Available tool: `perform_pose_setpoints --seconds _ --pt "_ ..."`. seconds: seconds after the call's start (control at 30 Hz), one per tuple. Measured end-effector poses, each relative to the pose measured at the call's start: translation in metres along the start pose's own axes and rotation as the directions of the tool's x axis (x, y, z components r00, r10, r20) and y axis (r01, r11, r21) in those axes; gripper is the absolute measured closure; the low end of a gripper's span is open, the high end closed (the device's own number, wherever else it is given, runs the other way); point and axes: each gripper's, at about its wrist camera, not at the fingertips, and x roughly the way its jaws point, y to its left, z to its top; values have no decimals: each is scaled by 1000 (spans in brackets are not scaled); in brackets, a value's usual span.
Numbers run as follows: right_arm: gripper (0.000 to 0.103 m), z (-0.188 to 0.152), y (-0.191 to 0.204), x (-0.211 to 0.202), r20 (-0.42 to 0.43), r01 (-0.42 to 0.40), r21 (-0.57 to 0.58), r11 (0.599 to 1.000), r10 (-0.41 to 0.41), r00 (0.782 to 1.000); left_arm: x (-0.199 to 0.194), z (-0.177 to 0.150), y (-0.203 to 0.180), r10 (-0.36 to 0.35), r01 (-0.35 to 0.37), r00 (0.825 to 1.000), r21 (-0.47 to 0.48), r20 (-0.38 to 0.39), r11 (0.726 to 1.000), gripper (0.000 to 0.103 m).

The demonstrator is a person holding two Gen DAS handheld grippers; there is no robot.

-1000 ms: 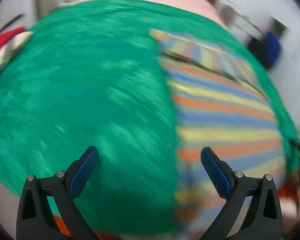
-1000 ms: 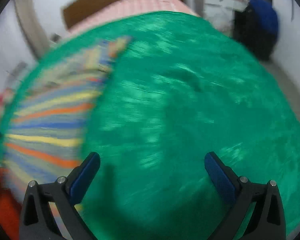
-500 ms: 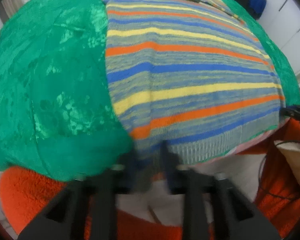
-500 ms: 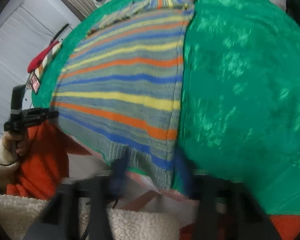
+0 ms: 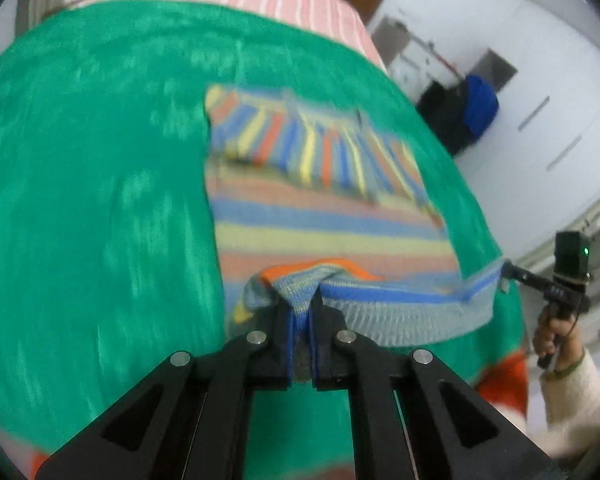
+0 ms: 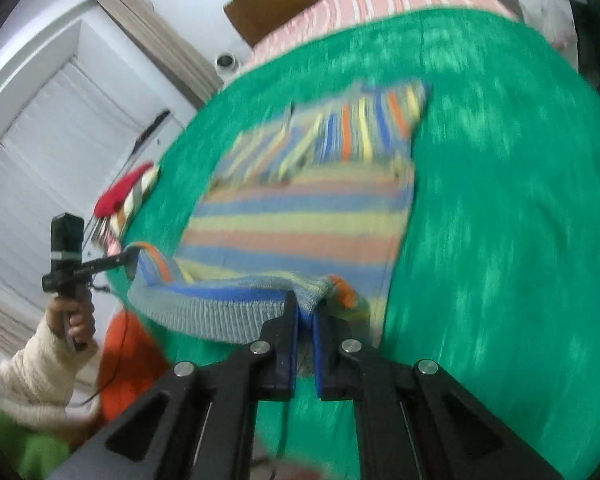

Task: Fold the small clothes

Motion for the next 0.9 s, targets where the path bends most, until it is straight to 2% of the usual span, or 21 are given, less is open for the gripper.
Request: perform_pose_setpoints --seconds 0.17,0.27,0.37,0.47,0.5,0.53,0.57,0.6,0.67,0.7,0.77,0.8,0.87,0.9 --pt "97 86 -35 44 66 44 41 998 -46 997 50 79 26 32 -30 998 -55 48 998 99" --pt "97 134 -63 83 68 57 94 994 -63 996 89 119 35 69 -67 997 -73 33 995 99" --pt "97 167 -85 114 60 62 139 988 -71 996 130 153 43 113 -111 994 -96 9 989 98" --pt "93 192 -112 146 58 23 207 978 -36 998 162 177 57 187 -185 982 -140 -4 973 82" --pt "91 197 -125 156 62 44 249 968 -61 996 164 179 63 213 -210 977 -169 1 963 63" --pt "85 199 -131 158 70 61 272 960 -83 994 160 180 69 224 -215 974 -199 26 956 50" --pt "80 199 -136 156 89 62 295 953 -92 992 150 179 76 221 -201 973 -228 68 953 44" --pt "78 199 -140 145 136 52 317 947 -99 986 139 175 82 210 -179 972 -248 102 952 34" --pt "76 197 -139 124 188 67 304 950 -129 974 110 160 91 218 -178 965 -250 142 952 29" --pt "75 197 -132 109 191 111 261 959 -164 968 96 150 93 237 -200 960 -229 150 953 29" --pt "73 195 -117 96 164 144 191 971 -176 971 79 131 92 253 -223 954 -184 158 957 25" --pt "73 196 -104 96 118 130 127 983 -146 982 71 116 90 265 -243 951 -149 156 959 20" --pt "73 192 -82 105 6 91 53 994 -92 996 66 94 88 296 -282 943 -103 154 954 17" --pt "72 191 -70 125 -110 59 27 998 -56 992 65 80 86 317 -309 937 -76 150 948 17"
